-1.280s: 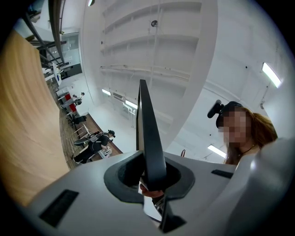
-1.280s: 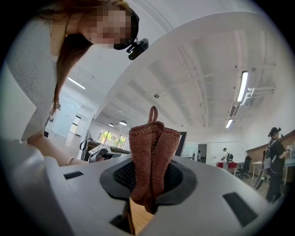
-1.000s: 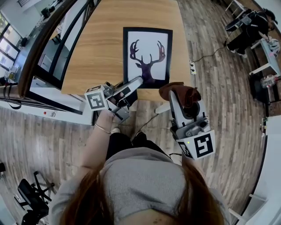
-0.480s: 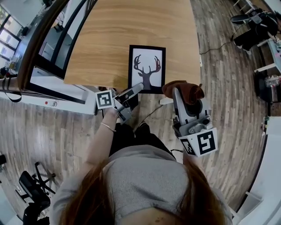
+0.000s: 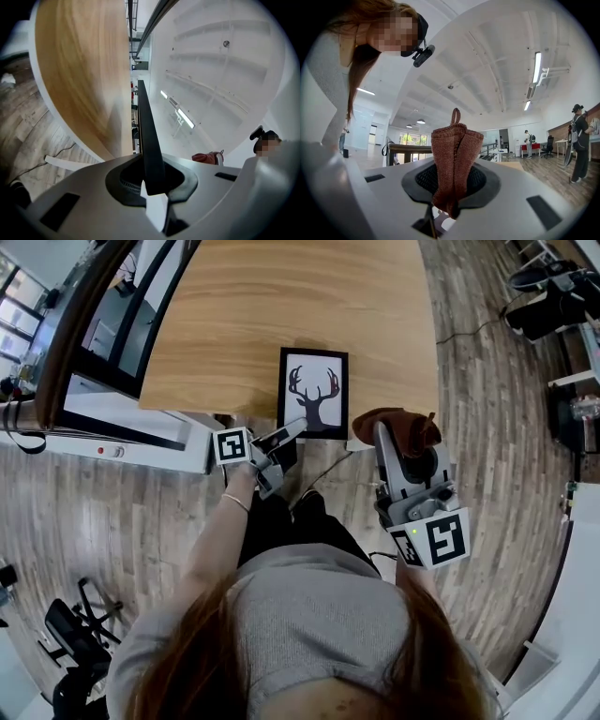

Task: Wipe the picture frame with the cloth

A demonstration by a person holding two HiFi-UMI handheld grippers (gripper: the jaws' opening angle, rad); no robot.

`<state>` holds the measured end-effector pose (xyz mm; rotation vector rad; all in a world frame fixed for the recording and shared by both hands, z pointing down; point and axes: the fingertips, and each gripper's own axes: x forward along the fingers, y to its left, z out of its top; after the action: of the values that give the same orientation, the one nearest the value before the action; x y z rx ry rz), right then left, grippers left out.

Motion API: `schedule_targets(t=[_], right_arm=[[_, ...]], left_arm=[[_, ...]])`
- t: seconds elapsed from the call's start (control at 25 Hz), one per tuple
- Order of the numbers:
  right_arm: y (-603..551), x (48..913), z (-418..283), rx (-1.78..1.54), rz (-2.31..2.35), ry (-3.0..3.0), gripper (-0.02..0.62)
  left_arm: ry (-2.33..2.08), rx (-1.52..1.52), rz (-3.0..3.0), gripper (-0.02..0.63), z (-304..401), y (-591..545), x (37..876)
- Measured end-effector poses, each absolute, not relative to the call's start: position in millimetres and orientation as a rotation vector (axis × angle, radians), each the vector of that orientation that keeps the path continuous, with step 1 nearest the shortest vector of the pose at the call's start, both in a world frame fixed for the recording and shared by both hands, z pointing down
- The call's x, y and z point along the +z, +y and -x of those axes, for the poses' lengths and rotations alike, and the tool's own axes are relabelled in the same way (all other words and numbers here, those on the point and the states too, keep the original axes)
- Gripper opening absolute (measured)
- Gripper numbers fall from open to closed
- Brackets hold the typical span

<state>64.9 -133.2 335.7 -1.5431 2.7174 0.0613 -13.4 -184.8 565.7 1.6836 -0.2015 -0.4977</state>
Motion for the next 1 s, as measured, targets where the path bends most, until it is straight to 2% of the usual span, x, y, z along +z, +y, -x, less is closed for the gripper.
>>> schedule_targets(t=[0.6,1.0], right_arm=[[-133,346,-60,0.031,1.597,2.718,0.097],[-154,381,-38,-0.117,1.631,2.741,0.097]], left_arm=[[-0.208,-0.506,-1.564,0.048,15,-191,609],[-0.131,-0.492,-1.581,0.048,12,-190,616]])
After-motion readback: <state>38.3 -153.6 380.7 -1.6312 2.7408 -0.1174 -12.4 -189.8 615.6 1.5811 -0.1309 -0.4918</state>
